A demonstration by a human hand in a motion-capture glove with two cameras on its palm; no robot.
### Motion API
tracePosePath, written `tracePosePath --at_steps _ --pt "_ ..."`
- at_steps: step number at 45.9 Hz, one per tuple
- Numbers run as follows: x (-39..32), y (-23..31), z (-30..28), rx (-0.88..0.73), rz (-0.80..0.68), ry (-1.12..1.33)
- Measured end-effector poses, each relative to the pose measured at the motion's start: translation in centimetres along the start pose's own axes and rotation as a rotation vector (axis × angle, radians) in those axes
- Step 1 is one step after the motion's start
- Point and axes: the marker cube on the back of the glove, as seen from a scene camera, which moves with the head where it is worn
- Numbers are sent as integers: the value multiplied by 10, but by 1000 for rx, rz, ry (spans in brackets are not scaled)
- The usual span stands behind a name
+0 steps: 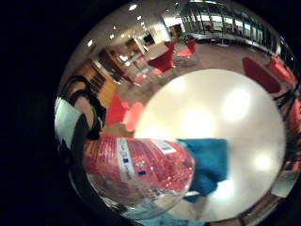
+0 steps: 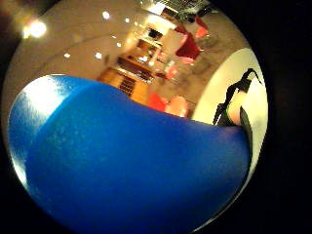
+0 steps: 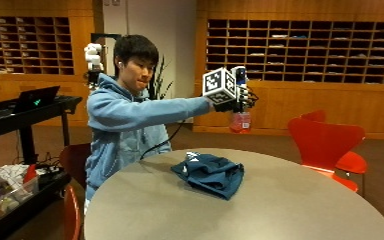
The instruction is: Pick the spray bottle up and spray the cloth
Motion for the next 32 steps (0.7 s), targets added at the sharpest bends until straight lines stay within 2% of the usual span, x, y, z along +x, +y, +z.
tracePosePath --at_steps 6,12,22,32 --pt "12 -5 41 148 60 -215" --pt "29 -3 92 273 148 -308" --pt "75 -2 162 390 309 -327" --pt "102 -6 194 388 319 -226"
